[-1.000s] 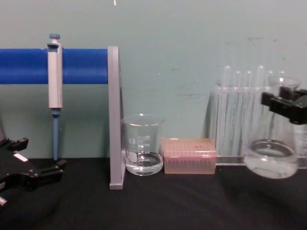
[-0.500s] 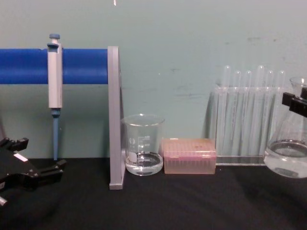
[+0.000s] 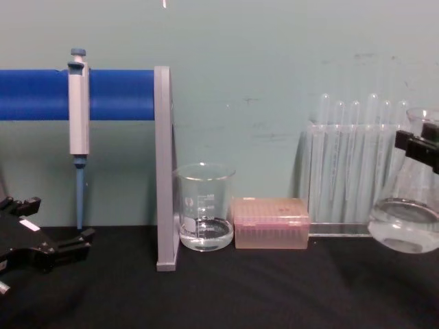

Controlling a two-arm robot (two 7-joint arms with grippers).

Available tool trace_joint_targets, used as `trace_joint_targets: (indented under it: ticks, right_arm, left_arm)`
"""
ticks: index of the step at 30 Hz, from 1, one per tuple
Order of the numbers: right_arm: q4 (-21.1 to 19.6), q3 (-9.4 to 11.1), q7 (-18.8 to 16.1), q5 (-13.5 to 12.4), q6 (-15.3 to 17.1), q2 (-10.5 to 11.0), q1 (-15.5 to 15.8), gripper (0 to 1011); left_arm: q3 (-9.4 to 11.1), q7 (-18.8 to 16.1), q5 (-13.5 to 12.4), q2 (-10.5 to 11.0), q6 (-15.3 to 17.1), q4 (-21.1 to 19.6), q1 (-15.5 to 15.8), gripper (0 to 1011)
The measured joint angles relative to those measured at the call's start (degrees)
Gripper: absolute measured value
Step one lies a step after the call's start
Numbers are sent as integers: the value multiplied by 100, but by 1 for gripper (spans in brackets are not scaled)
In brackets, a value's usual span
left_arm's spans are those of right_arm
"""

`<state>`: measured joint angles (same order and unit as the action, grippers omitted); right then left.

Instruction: Grasp the erlenmeyer flask with one hand, shake it three times, then place it back.

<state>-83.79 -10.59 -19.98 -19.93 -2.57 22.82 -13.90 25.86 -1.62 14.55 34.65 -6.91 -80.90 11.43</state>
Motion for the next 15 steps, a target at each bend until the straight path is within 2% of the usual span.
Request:
trace_joint_targets:
  ticks: [5, 15]
  right_arm:
    - [6, -77, -135, -3, 9, -30, -42, 457]
    - [71, -369, -478, -86, 13, -77, -201, 457]
  left_arm:
    - [0, 0, 0, 0, 0, 0, 0, 1001]
    - [0, 0, 0, 0, 0, 0, 0, 1001]
